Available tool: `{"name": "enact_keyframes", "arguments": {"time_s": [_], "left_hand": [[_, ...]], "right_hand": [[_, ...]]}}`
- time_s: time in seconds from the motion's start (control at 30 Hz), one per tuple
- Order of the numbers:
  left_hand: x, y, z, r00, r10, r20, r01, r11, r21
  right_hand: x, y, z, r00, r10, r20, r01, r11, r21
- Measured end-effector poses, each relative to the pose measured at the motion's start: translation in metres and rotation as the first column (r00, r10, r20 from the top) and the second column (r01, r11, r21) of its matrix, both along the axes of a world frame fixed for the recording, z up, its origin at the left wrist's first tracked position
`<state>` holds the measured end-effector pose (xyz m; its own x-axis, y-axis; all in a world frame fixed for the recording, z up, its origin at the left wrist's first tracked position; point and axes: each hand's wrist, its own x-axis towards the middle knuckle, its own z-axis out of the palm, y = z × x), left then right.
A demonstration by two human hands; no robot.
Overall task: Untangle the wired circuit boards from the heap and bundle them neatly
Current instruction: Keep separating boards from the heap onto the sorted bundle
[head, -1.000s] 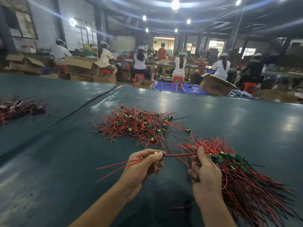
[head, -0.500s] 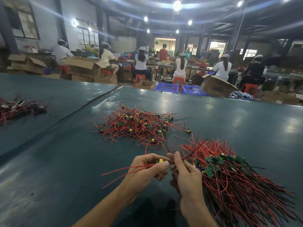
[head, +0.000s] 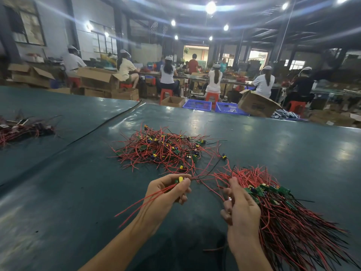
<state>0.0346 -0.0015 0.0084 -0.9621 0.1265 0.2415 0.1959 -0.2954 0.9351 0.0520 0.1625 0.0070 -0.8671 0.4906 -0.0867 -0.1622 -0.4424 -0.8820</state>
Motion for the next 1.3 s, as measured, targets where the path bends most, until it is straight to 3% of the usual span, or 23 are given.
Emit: {"name": "enact_keyframes", "arguments": {"time_s": [0.13,0.27,0.37,0.5,0.57,0.63,0.7,0.73,0.87,0.97,1.03,1.13,1.2,1.3], "left_hand": [[0.001,0.006,-0.007,0.999,-0.012,-0.040,0.009,0.997,-0.073],[0.005,0.008,-0.010,0.971,-0.231,0.062,0.231,0.973,0.012],[0.004,0.007,-0.010,0.965,-0.231,0.122,0.229,0.973,0.025],[-0.001,0.009,-0.011,0.952,-0.172,0.252,0.141,0.980,0.138],[-0.002,0.009,-0.010,0.949,-0.141,0.280,0.109,0.986,0.127],[-0.002,0.009,-0.009,0.949,-0.112,0.295,0.092,0.992,0.082],[-0.002,0.008,-0.009,0.950,-0.096,0.297,0.087,0.995,0.043],[-0.002,0.008,-0.009,0.952,-0.084,0.296,0.081,0.996,0.021],[-0.004,0.005,-0.012,0.969,-0.012,0.246,0.036,0.995,-0.091],[-0.014,-0.003,-0.016,0.987,0.095,0.129,-0.062,0.969,-0.241],[-0.030,-0.010,-0.018,0.977,0.208,-0.042,-0.207,0.889,-0.409],[-0.068,-0.026,-0.019,0.906,0.284,-0.312,-0.421,0.661,-0.621],[-0.096,-0.038,-0.020,0.883,0.279,-0.377,-0.469,0.493,-0.733],[-0.126,-0.048,-0.021,0.895,0.274,-0.352,-0.426,0.295,-0.855]], "right_hand": [[0.006,-0.019,-0.002,0.983,0.176,0.059,-0.185,0.952,0.243],[0.014,-0.034,0.004,0.927,0.375,-0.004,-0.358,0.888,0.287],[0.020,-0.042,0.006,0.915,0.400,-0.052,-0.346,0.844,0.409],[0.018,-0.040,0.000,0.964,0.256,0.069,-0.262,0.878,0.401],[0.014,-0.035,-0.001,0.974,0.154,0.166,-0.194,0.945,0.263],[0.009,-0.026,0.000,0.978,0.154,0.140,-0.142,0.985,-0.093],[0.006,-0.015,0.005,0.982,0.187,0.025,-0.159,0.890,-0.428],[0.007,-0.010,0.006,0.981,0.194,-0.014,-0.174,0.843,-0.509],[0.007,-0.001,0.005,0.976,0.209,-0.058,-0.204,0.795,-0.571],[0.005,-0.001,0.004,0.973,0.222,-0.055,-0.217,0.819,-0.531],[0.002,-0.001,0.001,0.979,0.202,-0.038,-0.198,0.873,-0.446],[-0.002,-0.004,-0.005,0.988,0.149,0.026,-0.136,0.950,-0.282],[-0.006,-0.006,-0.007,0.992,0.111,0.053,-0.098,0.974,-0.207],[-0.012,-0.008,-0.008,0.996,0.068,0.060,-0.061,0.990,-0.125]]}}
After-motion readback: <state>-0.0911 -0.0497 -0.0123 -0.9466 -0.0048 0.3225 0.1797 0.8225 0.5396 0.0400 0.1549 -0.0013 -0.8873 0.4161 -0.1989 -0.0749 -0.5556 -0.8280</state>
